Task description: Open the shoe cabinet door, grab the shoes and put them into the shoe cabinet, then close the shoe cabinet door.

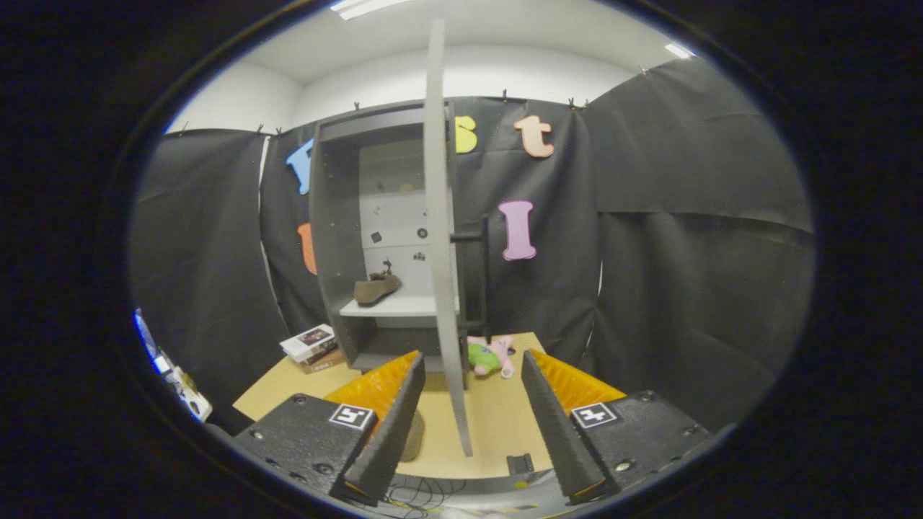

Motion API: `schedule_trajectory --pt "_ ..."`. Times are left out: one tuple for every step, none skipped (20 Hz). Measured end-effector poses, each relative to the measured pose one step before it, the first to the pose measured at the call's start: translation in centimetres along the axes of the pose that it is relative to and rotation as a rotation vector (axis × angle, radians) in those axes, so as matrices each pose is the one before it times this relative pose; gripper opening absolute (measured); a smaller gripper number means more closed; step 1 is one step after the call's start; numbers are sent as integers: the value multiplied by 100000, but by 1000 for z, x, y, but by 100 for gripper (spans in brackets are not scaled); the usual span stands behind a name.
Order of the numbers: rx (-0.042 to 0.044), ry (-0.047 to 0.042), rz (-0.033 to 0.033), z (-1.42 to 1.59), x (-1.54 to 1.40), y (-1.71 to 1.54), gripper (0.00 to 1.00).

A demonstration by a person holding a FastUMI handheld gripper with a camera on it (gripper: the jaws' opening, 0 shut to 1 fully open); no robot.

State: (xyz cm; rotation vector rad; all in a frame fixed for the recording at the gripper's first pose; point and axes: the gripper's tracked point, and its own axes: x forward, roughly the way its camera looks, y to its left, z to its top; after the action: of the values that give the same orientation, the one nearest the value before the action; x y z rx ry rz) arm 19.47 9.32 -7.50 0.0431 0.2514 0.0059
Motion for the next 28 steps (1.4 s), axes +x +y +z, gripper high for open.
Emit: schedule_trajectory --pt "194 2692 274 -962 -204 430 89" --pt "664 2363 1096 -932 -97 758 93" --pt "365 1949 1572 -931 -227 829 93" --pt "-704 2835 1125 -1045 224 687 94" --pt "-1028 3300 -269 -1097 -143 139 94" --pt "-317 3033 -69 -1010 113 272 94" --pt "591 1970 1457 -974 220 666 94" --pt "403 3044 1126 -1195 538 680 94" --pt "597 2899 1080 -1701 1294 1010 94" --pt "-94 3623 2340 -1251 1105 1094 94" --pt "-1672 2513 1307 -1179 1420 1078 94" --pt "-1285 893 214 -569 1489 358 94" --pt "174 1028 816 -783 2376 605 94" --pt "1428 2853 1208 -1161 2251 707 94" --pt "2013 1798 2275 -680 1927 696 94" --pt "1908 3213 267 -676 2006 316 94" --pt "1043 3076 404 -917 1977 78 94" --pt "691 2924 475 -528 1745 -72 94" --pt "588 1382 166 -235 1599 39 94" --pt "382 1835 -478 -116 1628 -197 94" --pt "623 2150 -271 -298 1578 -19 94" --pt "1062 1946 8 -44 1584 57 94" --pt "779 1581 532 41 1350 108 94" --pt "710 1646 -136 63 1325 -59 94" --pt "274 1645 91 -68 1586 51 94" --pt "280 2642 -623 -123 1263 -181 93" --pt "1036 1014 442 164 977 -3 94" --pt "1194 444 -85 535 803 97 94"
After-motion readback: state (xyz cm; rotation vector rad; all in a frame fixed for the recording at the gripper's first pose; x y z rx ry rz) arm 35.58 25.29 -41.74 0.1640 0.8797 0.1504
